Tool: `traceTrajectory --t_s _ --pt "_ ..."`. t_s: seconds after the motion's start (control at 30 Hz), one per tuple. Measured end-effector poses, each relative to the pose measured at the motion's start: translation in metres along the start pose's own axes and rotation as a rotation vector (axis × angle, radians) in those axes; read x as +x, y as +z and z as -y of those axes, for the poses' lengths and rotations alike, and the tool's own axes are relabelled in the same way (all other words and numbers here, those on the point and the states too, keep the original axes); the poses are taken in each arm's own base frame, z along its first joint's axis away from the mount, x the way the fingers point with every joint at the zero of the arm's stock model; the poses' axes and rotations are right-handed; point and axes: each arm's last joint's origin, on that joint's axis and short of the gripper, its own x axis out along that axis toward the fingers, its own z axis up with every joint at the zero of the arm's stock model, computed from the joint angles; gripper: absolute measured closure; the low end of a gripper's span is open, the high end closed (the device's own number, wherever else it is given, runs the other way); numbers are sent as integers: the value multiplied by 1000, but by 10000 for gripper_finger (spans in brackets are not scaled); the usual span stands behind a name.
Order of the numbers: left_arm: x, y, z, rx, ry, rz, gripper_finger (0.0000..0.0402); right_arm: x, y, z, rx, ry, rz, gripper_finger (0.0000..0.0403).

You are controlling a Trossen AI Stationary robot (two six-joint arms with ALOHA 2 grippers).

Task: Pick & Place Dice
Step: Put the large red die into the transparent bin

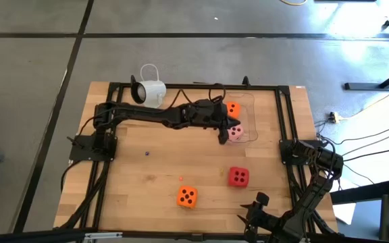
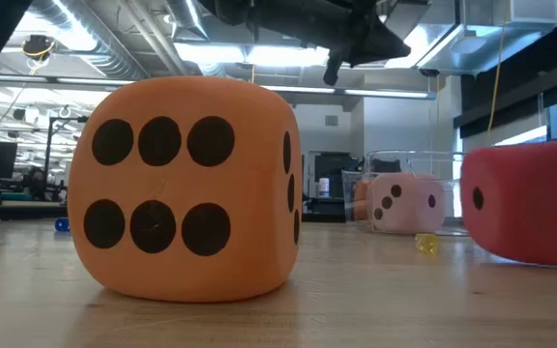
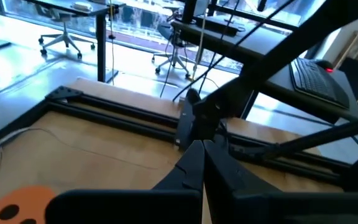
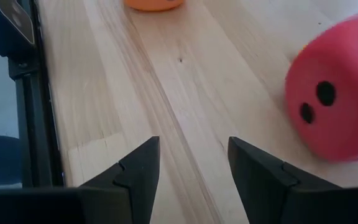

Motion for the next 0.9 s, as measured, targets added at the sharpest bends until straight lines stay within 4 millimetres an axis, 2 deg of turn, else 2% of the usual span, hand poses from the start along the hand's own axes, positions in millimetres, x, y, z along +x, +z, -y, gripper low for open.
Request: traceTrajectory --t_s 0.23,0.43,0.57,0.7,0.8,0.9 --pt "0 -4 6 1 -27 -35 401 0 1 0 10 -3 35 213" --pt "-1 -12 25 -18 -235 -119 385 -10 12 3 26 21 34 213" --pt "-3 -22 46 38 -343 -186 344 -26 29 9 -24 63 40 213" --pt "-6 -32 60 91 -362 -256 288 -39 48 20 -74 78 35 213" --pt "-8 -42 56 111 -280 -350 253 -40 64 31 -100 59 -18 213" --pt "-11 -53 51 147 -223 -434 231 -30 76 40 -133 21 -119 213"
